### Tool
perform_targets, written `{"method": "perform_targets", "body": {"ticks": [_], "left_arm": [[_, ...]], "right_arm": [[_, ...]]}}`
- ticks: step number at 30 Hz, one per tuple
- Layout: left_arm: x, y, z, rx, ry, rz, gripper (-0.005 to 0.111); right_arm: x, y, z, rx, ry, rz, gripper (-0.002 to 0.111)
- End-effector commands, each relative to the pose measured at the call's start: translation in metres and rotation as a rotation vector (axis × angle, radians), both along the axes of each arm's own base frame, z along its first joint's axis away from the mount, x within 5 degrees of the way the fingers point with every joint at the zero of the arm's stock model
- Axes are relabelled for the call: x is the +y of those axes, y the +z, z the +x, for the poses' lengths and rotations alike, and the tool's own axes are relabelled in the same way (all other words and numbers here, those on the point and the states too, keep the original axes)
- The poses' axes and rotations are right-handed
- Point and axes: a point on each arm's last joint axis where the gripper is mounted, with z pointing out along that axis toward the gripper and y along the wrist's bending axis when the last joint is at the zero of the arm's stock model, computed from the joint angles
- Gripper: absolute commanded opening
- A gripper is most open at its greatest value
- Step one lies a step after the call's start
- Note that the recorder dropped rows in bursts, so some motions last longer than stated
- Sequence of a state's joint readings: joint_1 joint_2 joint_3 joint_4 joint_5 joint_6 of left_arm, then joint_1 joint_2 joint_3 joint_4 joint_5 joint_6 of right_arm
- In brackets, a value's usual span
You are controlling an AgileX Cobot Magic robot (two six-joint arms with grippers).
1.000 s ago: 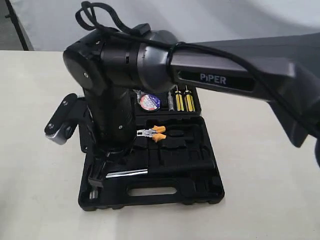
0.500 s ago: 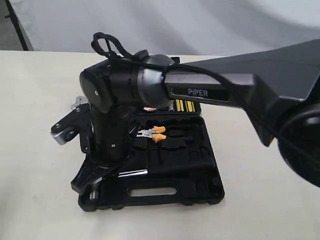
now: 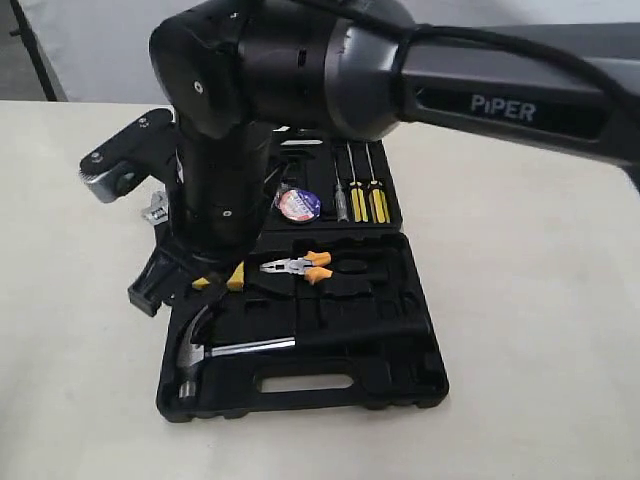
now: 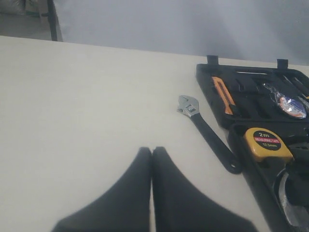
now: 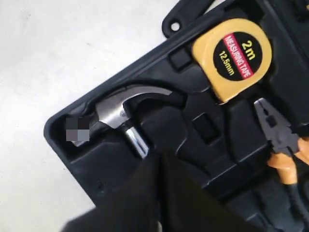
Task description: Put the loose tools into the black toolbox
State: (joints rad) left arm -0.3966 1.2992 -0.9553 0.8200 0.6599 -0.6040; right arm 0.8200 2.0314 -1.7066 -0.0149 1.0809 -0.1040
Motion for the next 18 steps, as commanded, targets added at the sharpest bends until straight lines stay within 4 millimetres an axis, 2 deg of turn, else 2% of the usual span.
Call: {"method": "perform_targets", "body": {"ticks": [1,3,4,5,7,10,11,12,13,15,18], "left_arm": [[0.000,-0.001,-0.002,-0.005,0.001,-0.027,0.001],[0.000,-0.001,-0.002,-0.005,0.001,-0.027,0.001],[0.000,-0.001,-0.002,-0.005,0.001,-0.027,0.001],[0.000,-0.001,-0.002,-0.005,0.001,-0.027,0.001],[0.000,-0.001,-0.002,-0.005,0.001,-0.027,0.001],[0.000,-0.001,-0.002,-0.005,0.001,-0.027,0.001],[0.000,-0.001,-0.002,-0.005,0.001,-0.027,0.001],[0.000,-0.001,-0.002,-0.005,0.001,-0.027,0.001],[0.000,-0.001,-0.002,-0.005,0.001,-0.027,0.001],[0.000,-0.001,-0.002,-0.005,0.001,-0.027,0.001],[0.000,-0.001,-0.002,-0.005,0.001,-0.027,0.001]], "right_arm": [[0.002,-0.063,0.001,0.097,-0.041,-0.062,-0.001],[-0.001,-0.098,-0.002,0.157,-0.049,-0.124,-0.001],[-0.002,-0.106,-0.003,0.183,-0.055,-0.145,-0.001],[-0.002,-0.113,-0.004,0.209,-0.058,-0.165,-0.001],[-0.001,-0.109,-0.003,0.205,-0.058,-0.157,-0.001],[0.004,-0.077,0.002,0.141,-0.055,-0.089,-0.001],[0.006,-0.047,0.005,0.074,-0.050,-0.029,-0.001],[0.006,-0.034,0.005,0.049,-0.049,-0.001,-0.001],[0.006,-0.008,0.005,-0.001,-0.048,0.055,-0.001],[0.005,0.015,0.003,-0.037,-0.074,0.127,-0.001],[0.009,0.011,0.001,-0.002,-0.110,0.161,-0.001]]}}
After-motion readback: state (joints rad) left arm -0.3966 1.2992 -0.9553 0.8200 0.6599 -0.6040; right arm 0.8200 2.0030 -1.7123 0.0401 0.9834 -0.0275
